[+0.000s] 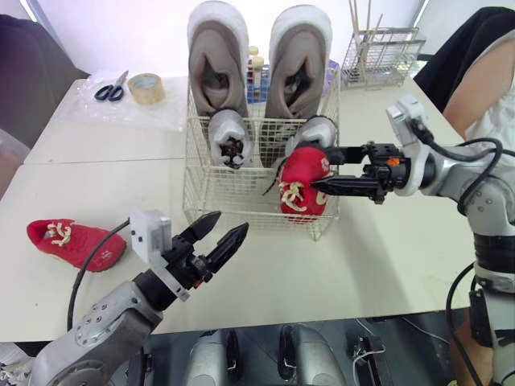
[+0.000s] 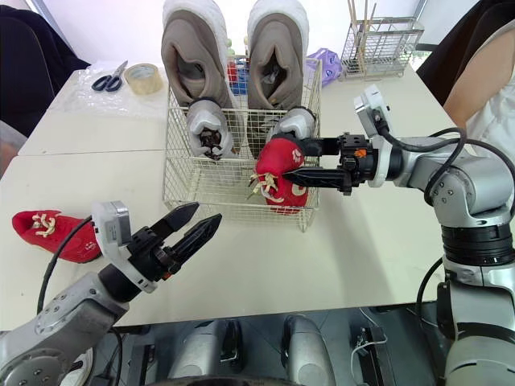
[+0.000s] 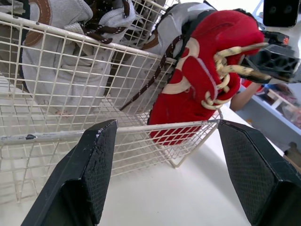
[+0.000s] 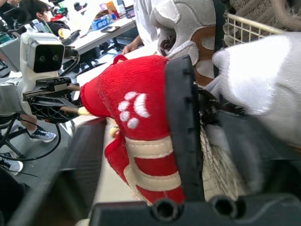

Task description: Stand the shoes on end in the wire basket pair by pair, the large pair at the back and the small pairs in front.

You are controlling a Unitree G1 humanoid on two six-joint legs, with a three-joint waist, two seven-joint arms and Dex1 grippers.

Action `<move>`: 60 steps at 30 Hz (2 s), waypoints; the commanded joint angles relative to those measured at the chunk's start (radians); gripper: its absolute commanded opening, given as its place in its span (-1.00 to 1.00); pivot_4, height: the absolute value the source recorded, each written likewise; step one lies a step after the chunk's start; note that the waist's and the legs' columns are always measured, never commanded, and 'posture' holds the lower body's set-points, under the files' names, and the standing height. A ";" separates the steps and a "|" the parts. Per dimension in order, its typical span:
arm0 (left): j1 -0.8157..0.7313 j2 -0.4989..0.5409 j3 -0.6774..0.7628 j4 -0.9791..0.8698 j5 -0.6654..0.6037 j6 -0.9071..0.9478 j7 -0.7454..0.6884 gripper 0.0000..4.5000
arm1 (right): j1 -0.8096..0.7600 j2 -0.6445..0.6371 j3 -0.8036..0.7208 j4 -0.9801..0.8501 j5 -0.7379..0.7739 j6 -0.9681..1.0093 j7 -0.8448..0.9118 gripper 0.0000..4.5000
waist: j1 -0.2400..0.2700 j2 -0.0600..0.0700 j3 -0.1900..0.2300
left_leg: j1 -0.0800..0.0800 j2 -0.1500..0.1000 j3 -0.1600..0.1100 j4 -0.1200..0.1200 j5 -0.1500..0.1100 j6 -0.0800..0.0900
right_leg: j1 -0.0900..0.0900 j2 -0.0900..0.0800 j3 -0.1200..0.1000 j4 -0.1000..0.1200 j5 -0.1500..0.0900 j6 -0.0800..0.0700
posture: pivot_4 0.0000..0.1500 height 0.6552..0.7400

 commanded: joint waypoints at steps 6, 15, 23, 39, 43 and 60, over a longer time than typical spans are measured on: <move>0.006 0.023 0.029 -0.015 -0.053 -0.004 -0.003 0.56 | 0.016 -0.100 -0.048 -0.031 -0.002 0.023 0.024 0.76 | 0.000 0.000 0.000 | 0.000 0.000 0.000 0.000 0.000 0.001 | 0.000 0.000 0.000 0.000 0.000 0.000 | 1.00 1.00; 0.018 0.061 0.049 -0.020 -0.113 0.000 -0.001 0.56 | -0.033 -0.138 -0.149 -0.009 0.092 0.088 0.036 0.76 | 0.001 0.000 0.000 | 0.000 0.000 0.000 0.000 0.000 0.000 | 0.000 0.000 0.000 0.000 0.000 0.000 | 1.00 1.00; 0.003 0.093 0.092 -0.013 -0.220 -0.013 0.016 0.56 | -0.115 -0.163 -0.233 0.026 0.162 0.116 0.033 0.76 | -0.001 0.000 0.000 | 0.000 0.000 0.000 0.000 -0.001 0.001 | 0.000 0.000 0.000 0.000 0.000 0.000 | 1.00 1.00; 0.250 0.328 0.852 0.107 -0.551 -0.038 0.187 0.98 | -0.413 0.106 -0.031 -0.054 0.208 0.040 0.135 1.00 | -0.004 0.001 0.000 | 0.000 0.002 -0.001 -0.001 0.001 -0.001 | -0.003 0.000 -0.001 0.004 0.000 0.000 | 1.00 1.00; 0.336 0.358 1.124 0.378 -0.724 0.006 0.377 0.98 | -0.363 0.125 0.102 -0.084 0.096 -0.091 0.280 1.00 | -0.005 0.000 0.000 | -0.001 0.001 -0.001 0.000 0.000 0.000 | -0.003 -0.001 -0.002 0.002 0.000 0.000 | 1.00 1.00; 0.355 -0.171 0.769 0.413 -0.602 -0.078 0.325 0.98 | -0.317 0.097 0.143 -0.048 -0.027 -0.192 0.406 1.00 | -0.004 -0.007 -0.004 | 0.000 0.001 0.001 -0.001 -0.004 -0.001 | -0.002 -0.002 0.000 -0.003 0.000 -0.009 | 1.00 1.00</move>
